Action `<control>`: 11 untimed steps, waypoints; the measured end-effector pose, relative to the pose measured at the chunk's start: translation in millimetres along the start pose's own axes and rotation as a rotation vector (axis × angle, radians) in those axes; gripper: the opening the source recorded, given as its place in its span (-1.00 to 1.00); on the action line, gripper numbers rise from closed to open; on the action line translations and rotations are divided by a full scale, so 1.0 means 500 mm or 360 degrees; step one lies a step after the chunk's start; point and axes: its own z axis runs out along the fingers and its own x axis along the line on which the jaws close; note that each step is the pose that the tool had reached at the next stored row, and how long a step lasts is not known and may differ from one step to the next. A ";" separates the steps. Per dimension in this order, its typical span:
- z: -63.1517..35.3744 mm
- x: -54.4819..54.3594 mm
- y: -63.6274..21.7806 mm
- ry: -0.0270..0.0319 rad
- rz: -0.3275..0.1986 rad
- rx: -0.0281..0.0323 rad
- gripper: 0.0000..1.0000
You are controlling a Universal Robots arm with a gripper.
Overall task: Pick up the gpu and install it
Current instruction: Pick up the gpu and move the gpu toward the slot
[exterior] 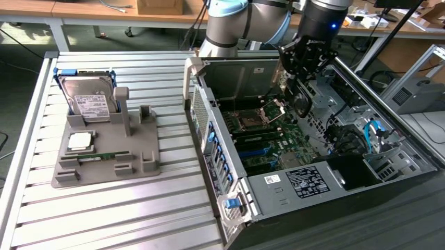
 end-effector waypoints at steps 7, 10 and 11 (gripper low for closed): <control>0.001 0.000 -0.002 0.00085 0.0002 -0.01200 -0.47; 0.003 0.001 -0.004 0.00074 -0.0049 -0.01331 -0.47; 0.003 0.002 -0.004 0.00063 -0.0074 -0.01336 -0.47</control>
